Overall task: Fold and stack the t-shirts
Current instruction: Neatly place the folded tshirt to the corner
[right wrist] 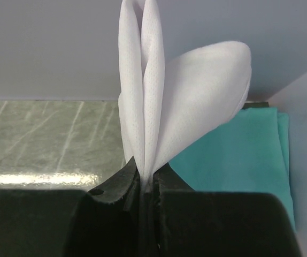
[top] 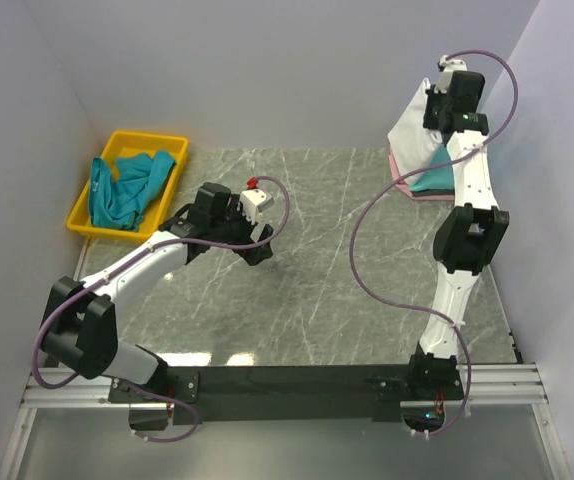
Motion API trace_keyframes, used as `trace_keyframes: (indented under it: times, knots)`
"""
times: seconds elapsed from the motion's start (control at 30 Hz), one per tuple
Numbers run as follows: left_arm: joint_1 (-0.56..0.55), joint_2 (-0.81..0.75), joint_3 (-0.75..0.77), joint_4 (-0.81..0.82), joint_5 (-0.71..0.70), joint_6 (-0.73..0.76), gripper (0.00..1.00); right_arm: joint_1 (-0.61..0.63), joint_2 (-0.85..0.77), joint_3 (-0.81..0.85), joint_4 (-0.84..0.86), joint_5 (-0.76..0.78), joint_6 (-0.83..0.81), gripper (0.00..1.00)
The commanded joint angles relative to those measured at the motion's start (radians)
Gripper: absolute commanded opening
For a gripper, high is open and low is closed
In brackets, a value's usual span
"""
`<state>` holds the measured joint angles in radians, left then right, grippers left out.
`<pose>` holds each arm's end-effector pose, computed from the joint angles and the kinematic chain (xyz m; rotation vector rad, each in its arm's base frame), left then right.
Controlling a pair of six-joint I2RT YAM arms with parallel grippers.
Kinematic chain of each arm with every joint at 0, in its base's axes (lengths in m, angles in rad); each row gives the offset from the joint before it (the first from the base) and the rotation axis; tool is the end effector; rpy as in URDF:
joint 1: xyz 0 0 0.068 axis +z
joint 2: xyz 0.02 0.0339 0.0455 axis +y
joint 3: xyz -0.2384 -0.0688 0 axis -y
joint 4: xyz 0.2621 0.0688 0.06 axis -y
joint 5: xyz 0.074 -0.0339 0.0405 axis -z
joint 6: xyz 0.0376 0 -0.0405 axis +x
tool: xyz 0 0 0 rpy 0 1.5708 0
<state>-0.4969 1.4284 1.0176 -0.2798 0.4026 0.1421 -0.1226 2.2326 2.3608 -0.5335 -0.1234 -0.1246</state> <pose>0.2867 -0.1722 0.2307 0.9179 2.0817 -0.6431 0.5177 -0.0591 0.3507 -0.0822 1.9713 -0.0393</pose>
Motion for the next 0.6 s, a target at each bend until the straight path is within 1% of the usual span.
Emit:
trace_keyframes:
  times: [0.0,0.17,0.33,0.57]
  knots:
    - [0.003,-0.014,0.004,0.008,0.015,0.016,0.99,-0.012,-0.011,0.005,0.058,0.007,-0.001,0.00]
    - [0.003,-0.023,0.001,0.013,0.022,0.008,1.00,-0.005,-0.036,0.028,0.046,-0.019,0.025,0.00]
    - [0.003,-0.034,-0.010,0.013,0.030,0.001,0.99,0.011,-0.076,0.011,0.037,-0.048,0.052,0.00]
    - [0.003,-0.036,-0.013,0.019,0.030,-0.002,0.99,0.034,-0.084,0.034,0.018,-0.062,0.092,0.00]
